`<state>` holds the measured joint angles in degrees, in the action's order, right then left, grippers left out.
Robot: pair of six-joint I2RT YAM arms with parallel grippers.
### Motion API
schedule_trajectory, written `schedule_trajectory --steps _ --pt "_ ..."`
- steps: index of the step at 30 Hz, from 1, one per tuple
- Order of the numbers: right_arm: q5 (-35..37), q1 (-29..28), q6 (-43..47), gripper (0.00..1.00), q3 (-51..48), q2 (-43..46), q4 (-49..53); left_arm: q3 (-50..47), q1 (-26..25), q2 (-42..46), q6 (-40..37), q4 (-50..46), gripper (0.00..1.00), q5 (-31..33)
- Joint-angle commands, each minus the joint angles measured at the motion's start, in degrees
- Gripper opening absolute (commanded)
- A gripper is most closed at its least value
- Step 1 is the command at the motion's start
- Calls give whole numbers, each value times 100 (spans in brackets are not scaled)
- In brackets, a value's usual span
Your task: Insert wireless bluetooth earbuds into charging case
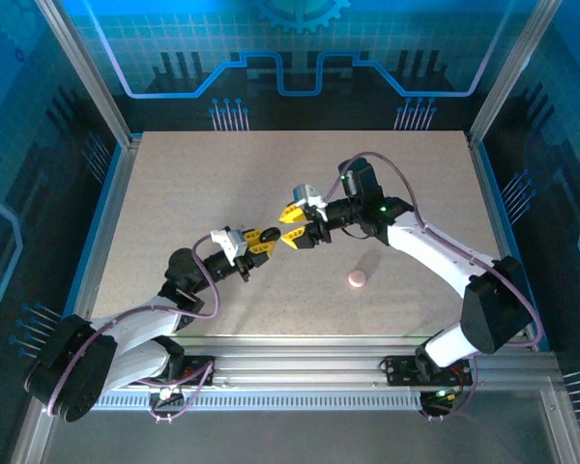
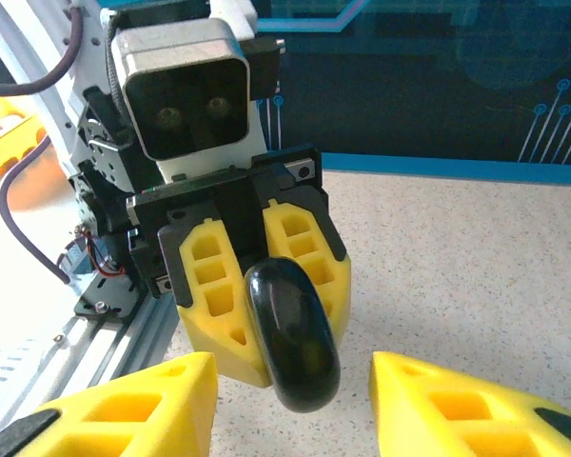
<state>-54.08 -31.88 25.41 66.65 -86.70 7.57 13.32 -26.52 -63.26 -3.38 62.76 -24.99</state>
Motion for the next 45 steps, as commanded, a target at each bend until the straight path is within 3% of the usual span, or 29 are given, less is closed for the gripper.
schedule_trajectory --steps 1,17,21,25,29,37,45 --pt "-108 -104 272 45 250 -153 254 40 -28 98 -110 44 7 -155" --pt "-117 -319 717 27 654 -589 795 27 -26 213 -151 -81 7 -113" --pt "-184 -319 801 0 805 -675 1028 39 -28 313 -175 -212 8 -97" --pt "-168 -312 908 0 954 -711 1330 43 -28 392 -223 -359 13 -20" --pt "8 -275 746 0 890 -624 1266 -15 -26 451 -248 -395 31 158" --pt "370 -255 431 0 522 -362 941 45 -25 391 -207 -572 33 268" --pt "647 -172 239 0 393 -304 842 107 -26 354 -125 -612 52 394"
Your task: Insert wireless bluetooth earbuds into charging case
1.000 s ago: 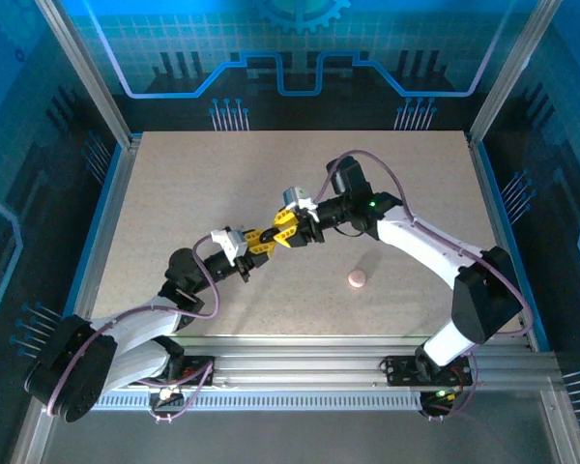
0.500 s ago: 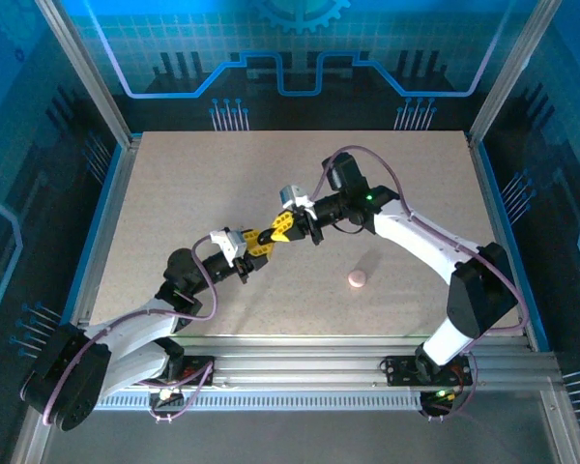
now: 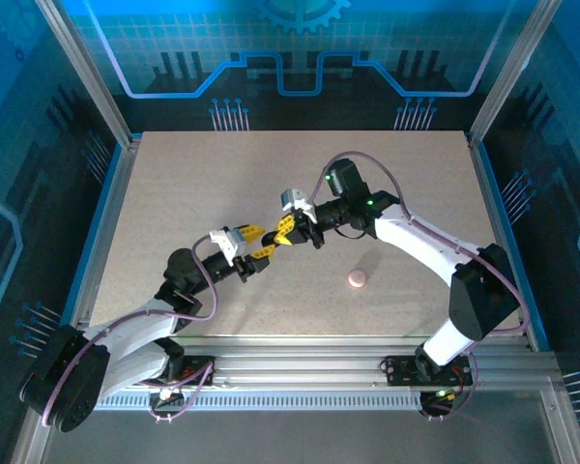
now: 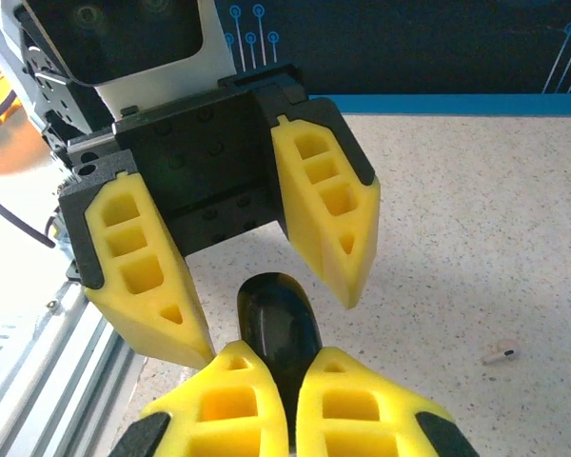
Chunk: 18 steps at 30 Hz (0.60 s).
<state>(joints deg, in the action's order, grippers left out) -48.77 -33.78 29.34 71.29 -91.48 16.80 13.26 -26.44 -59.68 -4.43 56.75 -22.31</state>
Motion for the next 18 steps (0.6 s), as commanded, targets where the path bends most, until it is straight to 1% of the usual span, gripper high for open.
schedule_trajectory --steps 1,7,12,18 --pt "182 38 -209 0 -86 183 -72 119 -37 5 -34 -61 54 184" --pt "659 120 -595 0 -168 177 -98 181 -37 121 -166 -542 62 549" --pt "1036 224 -1110 0 -168 30 -98 173 -37 379 55 -842 69 910" --pt "1737 256 -1627 0 -39 -215 270 178 -37 1090 157 -1928 71 1637"
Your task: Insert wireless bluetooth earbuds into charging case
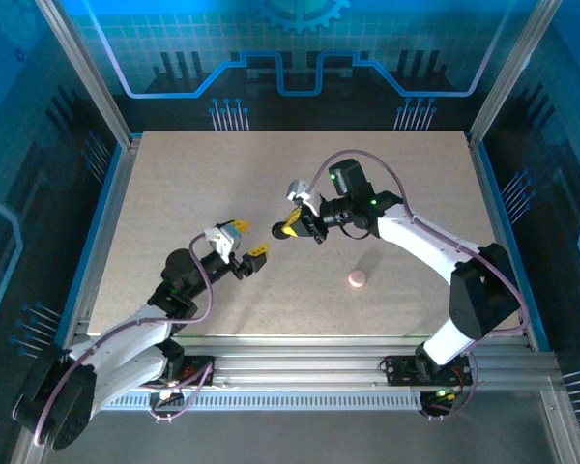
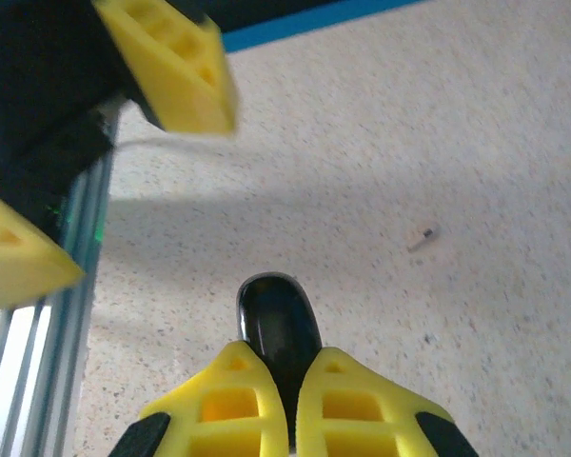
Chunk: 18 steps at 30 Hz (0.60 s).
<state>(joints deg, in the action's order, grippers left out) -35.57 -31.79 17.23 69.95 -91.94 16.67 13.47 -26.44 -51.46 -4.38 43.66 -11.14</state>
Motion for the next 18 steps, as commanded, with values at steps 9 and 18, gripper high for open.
schedule_trajectory --steps 9,18 --pt "683 102 -1102 0 488 -1043 464 249 -20 883 339 -1982 74 1847" --pt "453 189 -1911 0 1120 -2070 478 271 125 809 377 -2349 76 2080"
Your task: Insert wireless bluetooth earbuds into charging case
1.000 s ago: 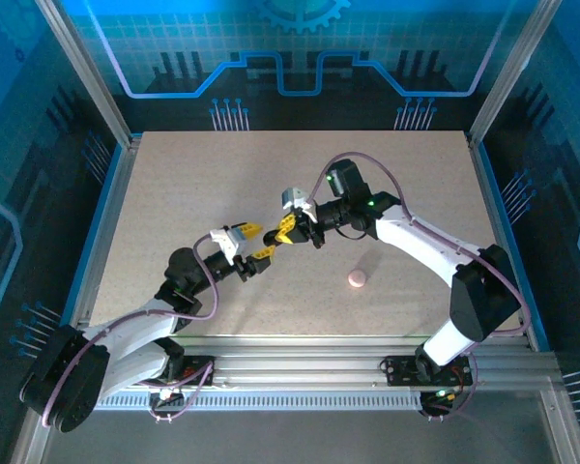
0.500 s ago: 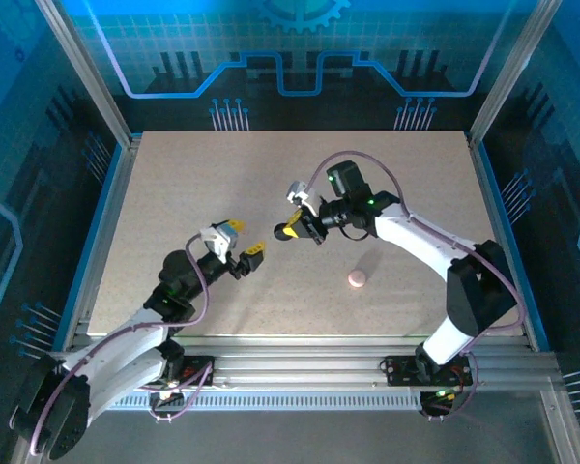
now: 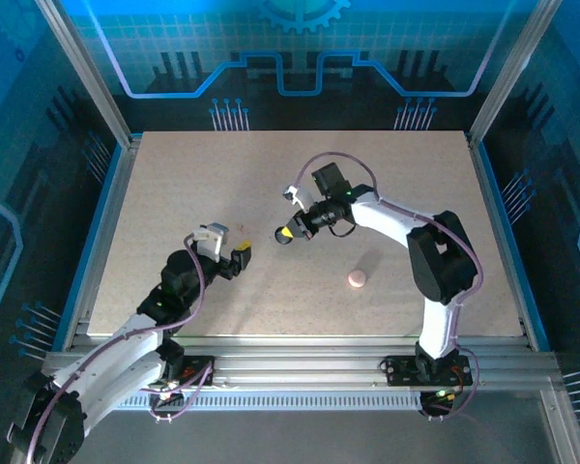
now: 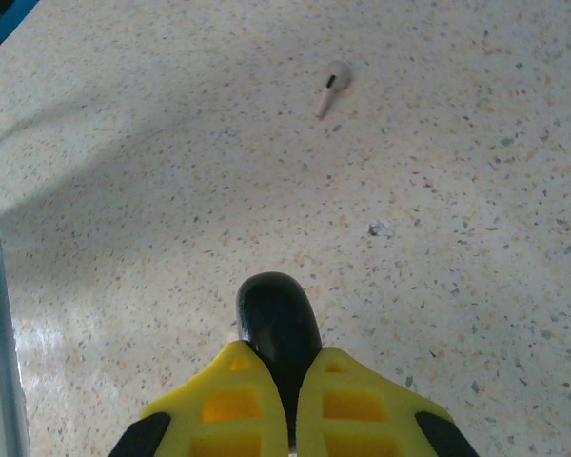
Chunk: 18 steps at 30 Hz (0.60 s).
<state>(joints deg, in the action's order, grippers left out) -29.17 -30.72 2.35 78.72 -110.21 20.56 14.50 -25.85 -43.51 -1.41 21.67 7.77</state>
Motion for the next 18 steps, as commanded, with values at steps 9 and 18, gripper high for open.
schedule_trajectory --steps 9,18 --pt "-339 98 -691 0 710 -1042 225 93 359 -63 191 -35 77 189" --pt "-308 213 -715 3 865 -1423 370 217 511 -325 290 -3 76 5"
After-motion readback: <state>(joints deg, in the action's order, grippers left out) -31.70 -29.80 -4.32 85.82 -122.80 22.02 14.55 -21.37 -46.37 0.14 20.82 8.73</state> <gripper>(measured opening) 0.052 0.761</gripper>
